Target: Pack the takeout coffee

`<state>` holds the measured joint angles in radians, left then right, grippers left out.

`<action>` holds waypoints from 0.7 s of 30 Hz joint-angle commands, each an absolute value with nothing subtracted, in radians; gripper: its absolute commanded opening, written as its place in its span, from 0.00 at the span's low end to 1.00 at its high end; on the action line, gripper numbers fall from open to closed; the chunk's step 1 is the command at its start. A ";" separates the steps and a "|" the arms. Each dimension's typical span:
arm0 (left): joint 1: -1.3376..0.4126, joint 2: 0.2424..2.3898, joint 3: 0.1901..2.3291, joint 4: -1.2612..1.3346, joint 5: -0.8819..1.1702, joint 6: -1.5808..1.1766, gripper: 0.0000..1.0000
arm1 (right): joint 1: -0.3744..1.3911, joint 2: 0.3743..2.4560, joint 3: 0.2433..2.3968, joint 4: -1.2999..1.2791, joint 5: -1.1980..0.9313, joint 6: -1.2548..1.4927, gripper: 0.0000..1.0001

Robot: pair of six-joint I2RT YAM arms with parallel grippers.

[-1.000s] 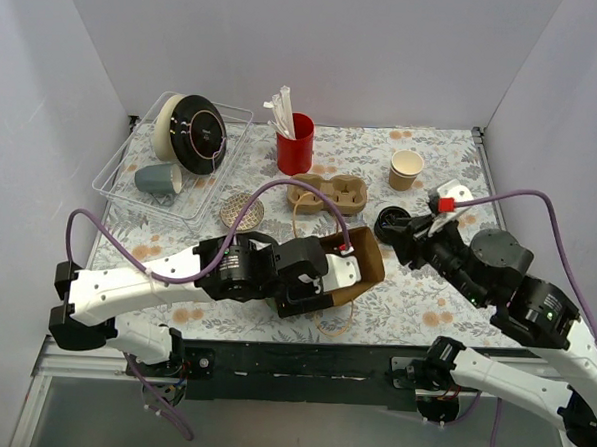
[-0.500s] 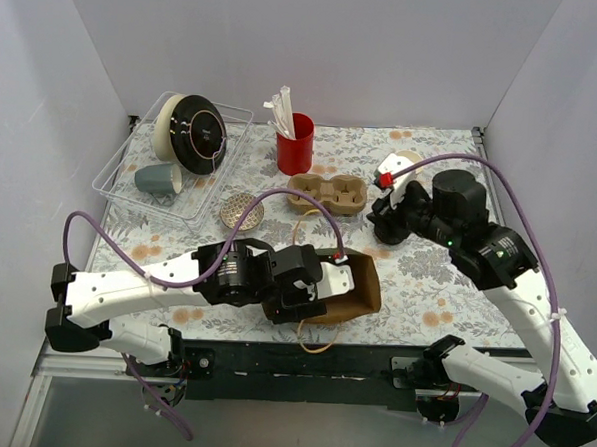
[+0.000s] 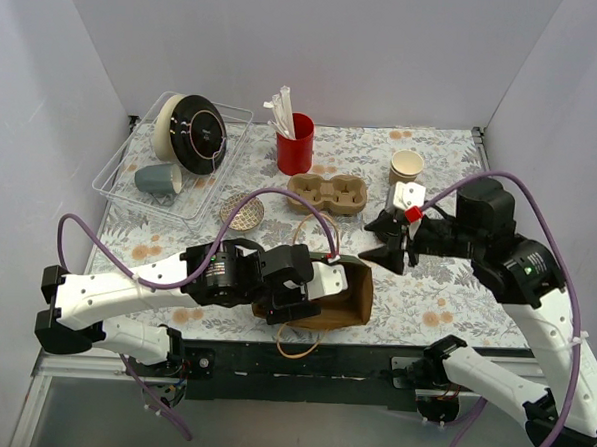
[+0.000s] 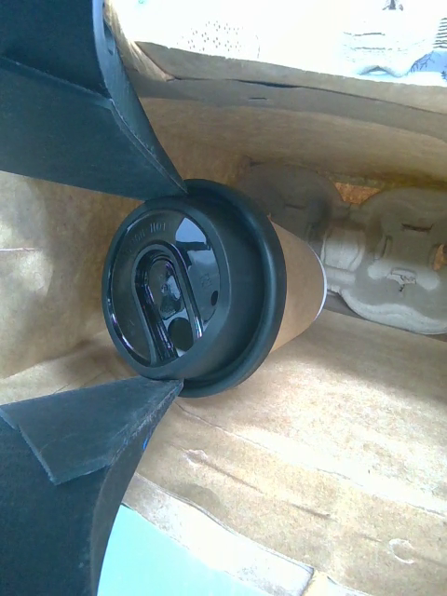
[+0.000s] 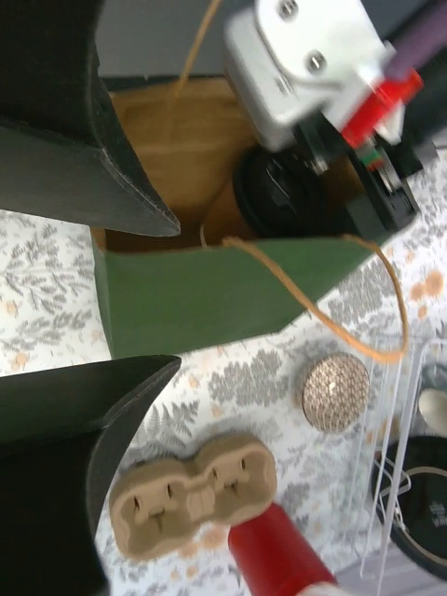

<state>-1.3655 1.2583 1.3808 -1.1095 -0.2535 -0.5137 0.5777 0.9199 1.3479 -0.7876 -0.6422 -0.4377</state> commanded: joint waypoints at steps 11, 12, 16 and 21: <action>-1.368 1.250 1.355 -1.066 -0.245 -0.505 0.00 | 0.583 0.845 1.241 -0.830 -0.704 -0.416 0.60; -1.367 1.252 1.355 -1.063 -0.245 -0.506 0.00 | 0.587 0.850 1.247 -0.842 -0.665 -0.422 0.60; -1.367 1.259 1.362 -1.055 -0.245 -0.502 0.00 | 0.597 0.886 1.281 -0.865 -0.611 -0.437 0.59; -1.368 1.259 1.359 -1.043 -0.244 -0.500 0.00 | 0.627 0.908 1.292 -0.894 -0.568 -0.451 0.56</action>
